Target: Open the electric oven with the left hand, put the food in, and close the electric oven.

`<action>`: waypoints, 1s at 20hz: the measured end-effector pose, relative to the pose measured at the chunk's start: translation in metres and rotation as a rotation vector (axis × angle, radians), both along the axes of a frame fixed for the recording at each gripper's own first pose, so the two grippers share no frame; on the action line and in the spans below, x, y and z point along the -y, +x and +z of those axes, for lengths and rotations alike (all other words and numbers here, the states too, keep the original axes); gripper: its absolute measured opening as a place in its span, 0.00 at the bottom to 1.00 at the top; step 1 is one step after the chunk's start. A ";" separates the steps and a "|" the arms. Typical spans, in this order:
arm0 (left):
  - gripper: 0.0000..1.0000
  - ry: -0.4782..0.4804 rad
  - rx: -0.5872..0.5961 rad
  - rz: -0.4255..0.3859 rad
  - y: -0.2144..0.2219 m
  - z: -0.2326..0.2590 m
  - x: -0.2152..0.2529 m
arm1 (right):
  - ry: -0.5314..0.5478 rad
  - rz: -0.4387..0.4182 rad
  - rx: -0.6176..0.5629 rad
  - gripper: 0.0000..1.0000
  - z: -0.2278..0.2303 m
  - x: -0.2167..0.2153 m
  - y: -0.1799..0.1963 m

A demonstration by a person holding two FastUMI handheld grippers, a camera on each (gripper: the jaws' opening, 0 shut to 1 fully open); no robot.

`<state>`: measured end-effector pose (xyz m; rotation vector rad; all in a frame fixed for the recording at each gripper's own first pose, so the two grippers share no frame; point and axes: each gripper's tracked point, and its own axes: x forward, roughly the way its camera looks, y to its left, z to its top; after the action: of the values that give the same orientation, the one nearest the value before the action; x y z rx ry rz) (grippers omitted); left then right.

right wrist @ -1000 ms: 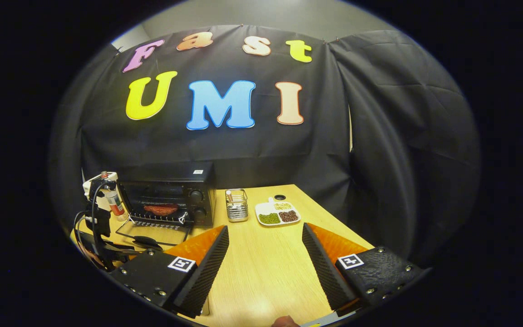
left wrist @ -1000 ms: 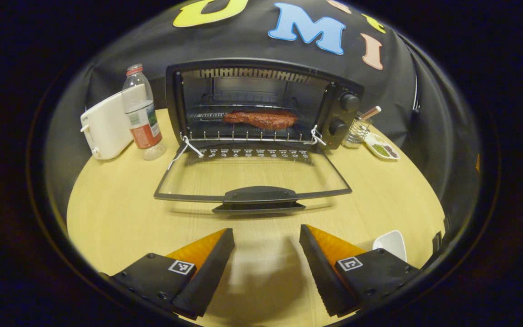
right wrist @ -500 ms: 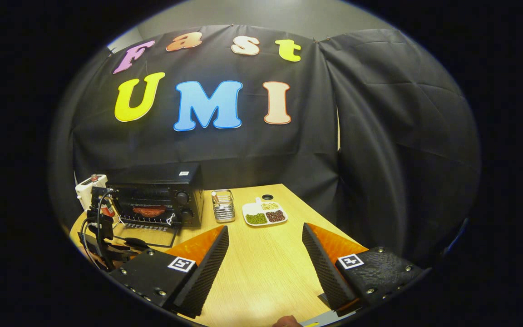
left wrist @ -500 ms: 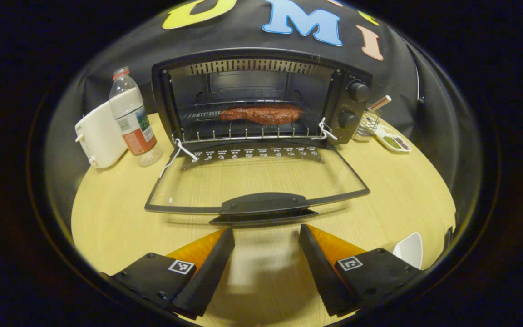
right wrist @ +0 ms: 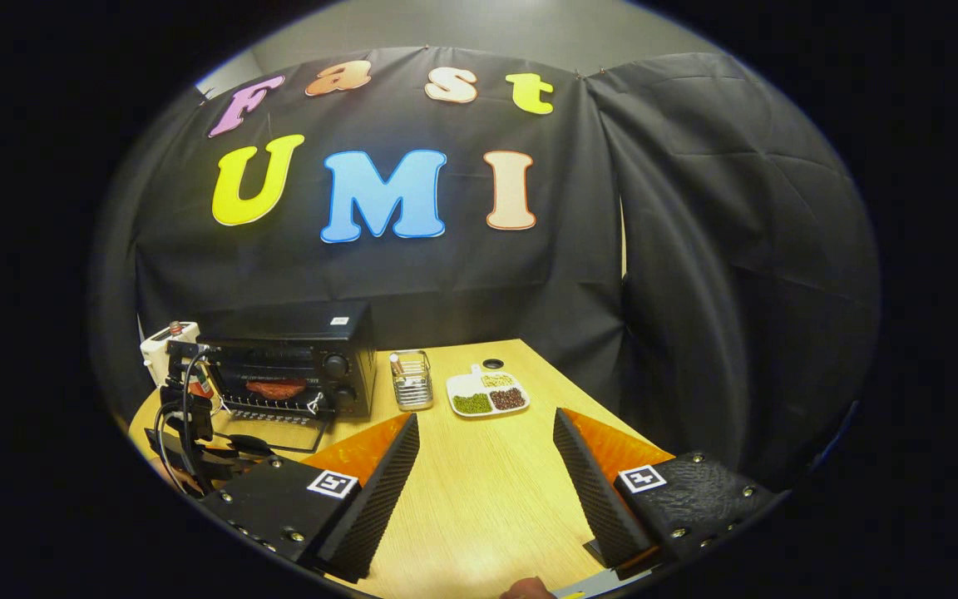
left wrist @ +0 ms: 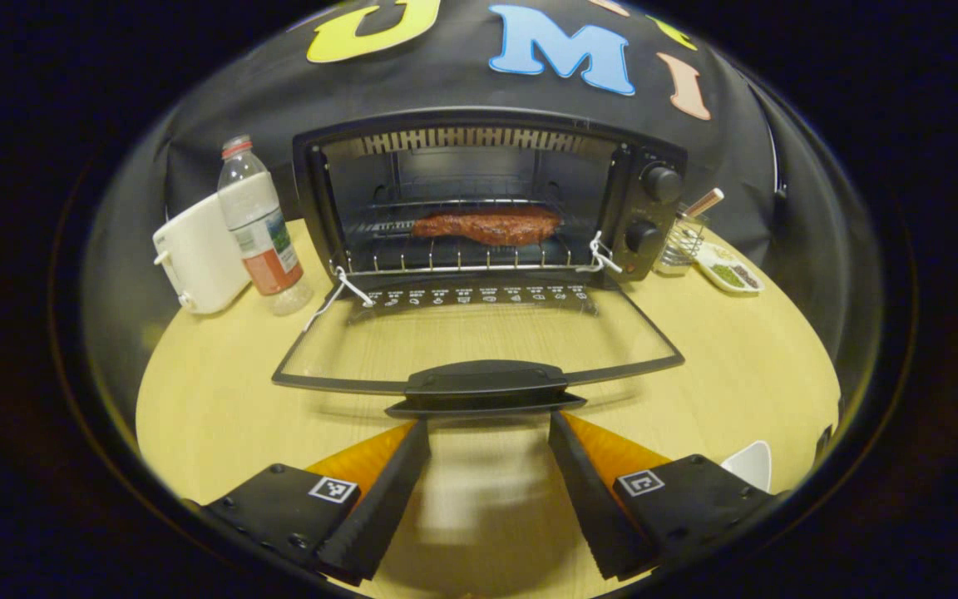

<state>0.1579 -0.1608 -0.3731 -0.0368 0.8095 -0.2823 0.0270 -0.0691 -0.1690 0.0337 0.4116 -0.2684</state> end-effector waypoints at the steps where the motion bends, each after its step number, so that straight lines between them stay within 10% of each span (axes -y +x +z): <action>1: 0.98 0.002 0.013 0.001 -0.001 0.004 -0.001 | -0.001 0.007 0.001 0.98 0.000 -0.002 0.000; 20: 0.98 0.027 0.326 -0.027 0.034 0.099 -0.009 | -0.006 0.065 -0.003 0.98 0.004 -0.009 0.003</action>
<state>0.1917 -0.1518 -0.2741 0.0446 0.4902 -0.2937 0.0302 -0.0602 -0.1647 0.0140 0.4140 -0.2058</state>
